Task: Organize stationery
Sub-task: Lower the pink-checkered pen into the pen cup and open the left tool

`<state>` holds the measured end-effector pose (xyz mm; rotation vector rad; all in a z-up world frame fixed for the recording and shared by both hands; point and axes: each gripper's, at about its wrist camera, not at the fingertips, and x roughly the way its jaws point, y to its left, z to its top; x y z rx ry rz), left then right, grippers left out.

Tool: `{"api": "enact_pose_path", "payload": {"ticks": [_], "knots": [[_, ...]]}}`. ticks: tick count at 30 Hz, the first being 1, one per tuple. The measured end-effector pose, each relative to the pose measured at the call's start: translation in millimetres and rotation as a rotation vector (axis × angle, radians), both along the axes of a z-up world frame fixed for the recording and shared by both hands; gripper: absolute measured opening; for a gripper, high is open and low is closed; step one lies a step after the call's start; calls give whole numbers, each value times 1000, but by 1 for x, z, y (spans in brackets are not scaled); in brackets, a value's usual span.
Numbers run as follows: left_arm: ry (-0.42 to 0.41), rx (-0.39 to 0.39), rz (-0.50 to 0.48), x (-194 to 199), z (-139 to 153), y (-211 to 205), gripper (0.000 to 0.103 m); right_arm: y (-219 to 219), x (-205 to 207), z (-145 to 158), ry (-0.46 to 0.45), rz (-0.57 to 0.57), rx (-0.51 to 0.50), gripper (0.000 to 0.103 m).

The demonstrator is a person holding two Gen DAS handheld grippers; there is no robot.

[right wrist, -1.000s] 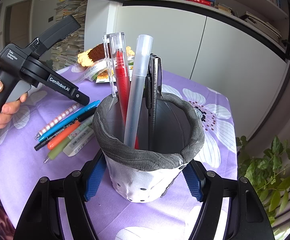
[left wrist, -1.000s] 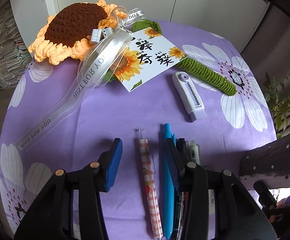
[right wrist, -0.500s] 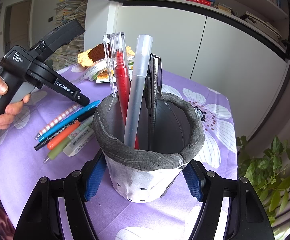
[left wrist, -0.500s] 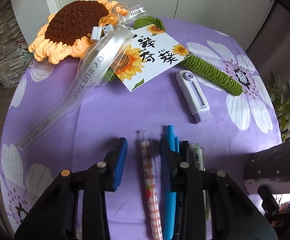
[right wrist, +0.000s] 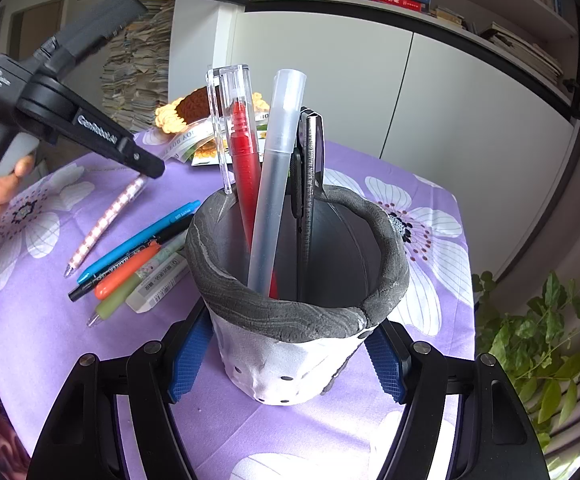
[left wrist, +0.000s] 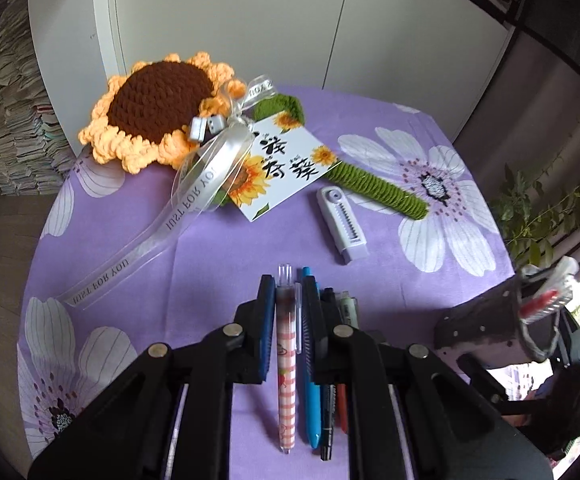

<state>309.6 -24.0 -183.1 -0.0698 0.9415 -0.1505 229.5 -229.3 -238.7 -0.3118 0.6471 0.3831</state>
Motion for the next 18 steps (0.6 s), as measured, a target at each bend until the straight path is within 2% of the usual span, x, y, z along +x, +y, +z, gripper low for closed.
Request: {"api": "enact_pose_path", "payload": {"ticks": [6,11,18], "knots": [[-73,-34,-88,-33,27,-16,11,0,0,0,0,0,0,72],[-144,-94,-143,-55,58,-22,11,0,0,0,0,0,0,72],[-298,-178,-248,-75,113,-44,11,0,0,0,0,0,0,72]]}}
